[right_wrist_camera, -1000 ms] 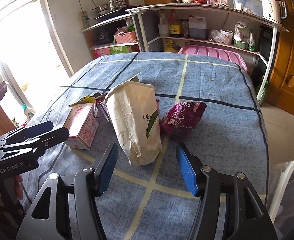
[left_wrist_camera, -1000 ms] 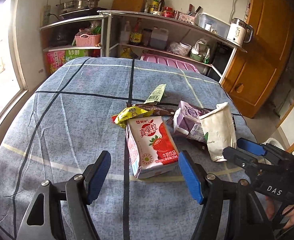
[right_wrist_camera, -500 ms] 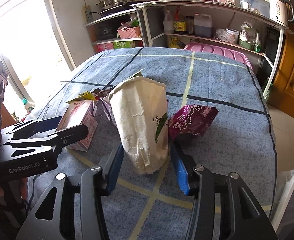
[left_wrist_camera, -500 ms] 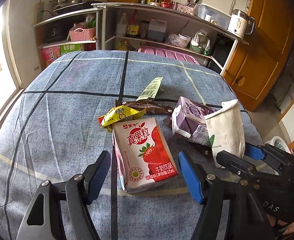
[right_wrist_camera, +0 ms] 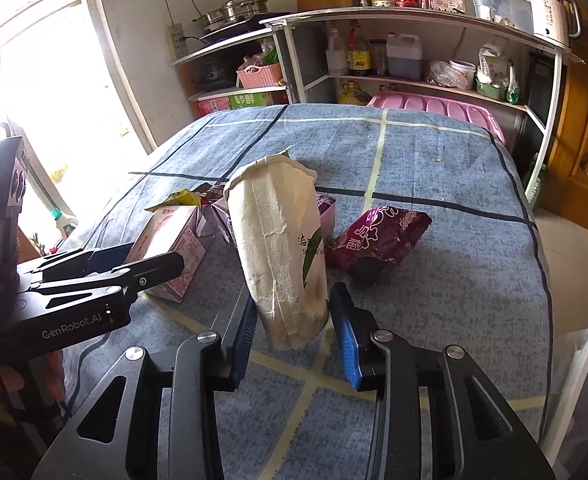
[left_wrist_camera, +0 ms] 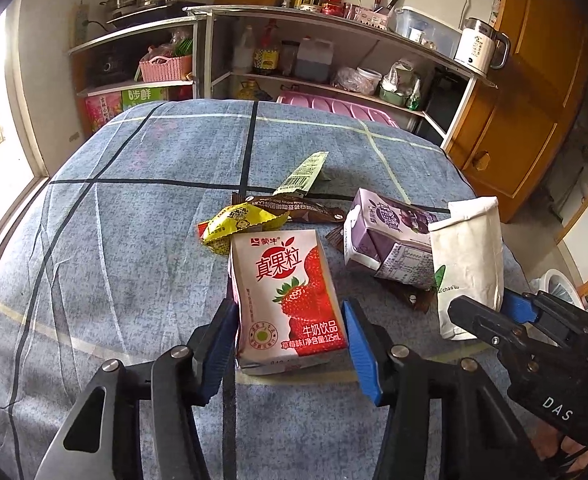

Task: Collect trash
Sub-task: 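Grasp the beige paper cup with the right tool while the left tool grasps the pink strawberry milk carton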

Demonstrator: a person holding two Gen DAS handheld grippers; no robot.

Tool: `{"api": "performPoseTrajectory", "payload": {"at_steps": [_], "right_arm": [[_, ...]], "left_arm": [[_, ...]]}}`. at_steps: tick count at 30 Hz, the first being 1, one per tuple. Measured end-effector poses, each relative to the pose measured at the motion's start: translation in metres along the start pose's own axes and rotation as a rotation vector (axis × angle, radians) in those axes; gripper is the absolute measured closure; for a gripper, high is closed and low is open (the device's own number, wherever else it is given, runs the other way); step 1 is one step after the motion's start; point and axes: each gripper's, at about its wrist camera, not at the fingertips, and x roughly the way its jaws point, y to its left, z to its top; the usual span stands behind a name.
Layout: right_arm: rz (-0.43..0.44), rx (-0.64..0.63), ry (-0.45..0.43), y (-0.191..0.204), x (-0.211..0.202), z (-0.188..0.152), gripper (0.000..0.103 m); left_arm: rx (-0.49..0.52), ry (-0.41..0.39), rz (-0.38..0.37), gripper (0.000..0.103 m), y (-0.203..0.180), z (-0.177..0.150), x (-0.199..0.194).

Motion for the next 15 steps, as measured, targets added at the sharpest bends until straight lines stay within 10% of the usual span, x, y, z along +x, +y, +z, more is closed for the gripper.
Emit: {"api": "performPoseTrajectory", "payload": {"at_steps": [15], "right_arm": [[-0.006, 0.073, -0.052, -0.012, -0.038, -0.016, 0.066]], "left_arm": [[0.043, -0.049, -0.027, 0.051, -0.018, -0.019, -0.038]]}}
